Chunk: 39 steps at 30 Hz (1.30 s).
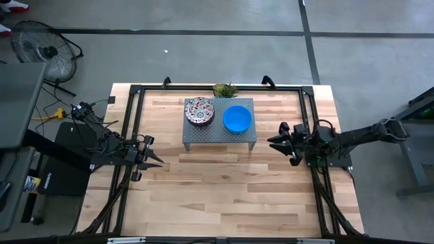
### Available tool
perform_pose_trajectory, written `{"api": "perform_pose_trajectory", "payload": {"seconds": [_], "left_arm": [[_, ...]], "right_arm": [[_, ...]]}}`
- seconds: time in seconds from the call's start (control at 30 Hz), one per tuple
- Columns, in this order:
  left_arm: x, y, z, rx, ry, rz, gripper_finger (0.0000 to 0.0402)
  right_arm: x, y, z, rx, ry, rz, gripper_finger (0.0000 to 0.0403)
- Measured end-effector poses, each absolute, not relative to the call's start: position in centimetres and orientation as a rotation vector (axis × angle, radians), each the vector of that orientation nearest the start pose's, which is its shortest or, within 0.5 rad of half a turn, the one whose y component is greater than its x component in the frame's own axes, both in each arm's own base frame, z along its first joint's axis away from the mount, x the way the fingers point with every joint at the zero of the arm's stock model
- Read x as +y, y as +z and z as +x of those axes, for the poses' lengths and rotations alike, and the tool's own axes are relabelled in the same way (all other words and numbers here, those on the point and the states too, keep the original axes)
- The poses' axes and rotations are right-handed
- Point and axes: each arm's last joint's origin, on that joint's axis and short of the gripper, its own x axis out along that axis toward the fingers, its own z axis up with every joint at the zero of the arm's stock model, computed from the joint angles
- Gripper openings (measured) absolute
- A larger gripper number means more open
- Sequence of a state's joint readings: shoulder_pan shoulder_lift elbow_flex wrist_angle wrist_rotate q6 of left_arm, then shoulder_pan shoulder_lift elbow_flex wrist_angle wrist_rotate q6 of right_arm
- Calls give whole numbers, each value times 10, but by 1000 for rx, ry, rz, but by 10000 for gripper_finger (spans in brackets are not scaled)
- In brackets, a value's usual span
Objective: Pick & Place Mini bowls
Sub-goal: Return to home position
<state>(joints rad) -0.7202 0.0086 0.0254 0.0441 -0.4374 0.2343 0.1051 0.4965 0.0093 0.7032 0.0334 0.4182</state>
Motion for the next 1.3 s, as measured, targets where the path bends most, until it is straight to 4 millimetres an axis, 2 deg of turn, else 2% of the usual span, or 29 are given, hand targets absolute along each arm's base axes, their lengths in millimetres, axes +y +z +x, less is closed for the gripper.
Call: {"api": "perform_pose_trajectory", "payload": {"seconds": [0.13,0.33,0.57,0.8,1.03,1.3], "left_arm": [[-53,176,79,-84,-275,200,66],[-53,176,79,-83,-275,200,66],[-53,176,79,-84,-275,200,66],[-53,176,79,-84,-275,199,66],[-53,176,79,-84,-275,200,66],[-53,176,79,-84,-275,200,66]], "right_arm": [[12,186,123,-168,123,435,108],[14,183,115,-97,230,460,108],[13,176,105,-32,199,517,108],[13,179,101,-65,218,549,108],[13,179,101,-54,232,650,108],[13,179,101,-53,232,651,108]]}}
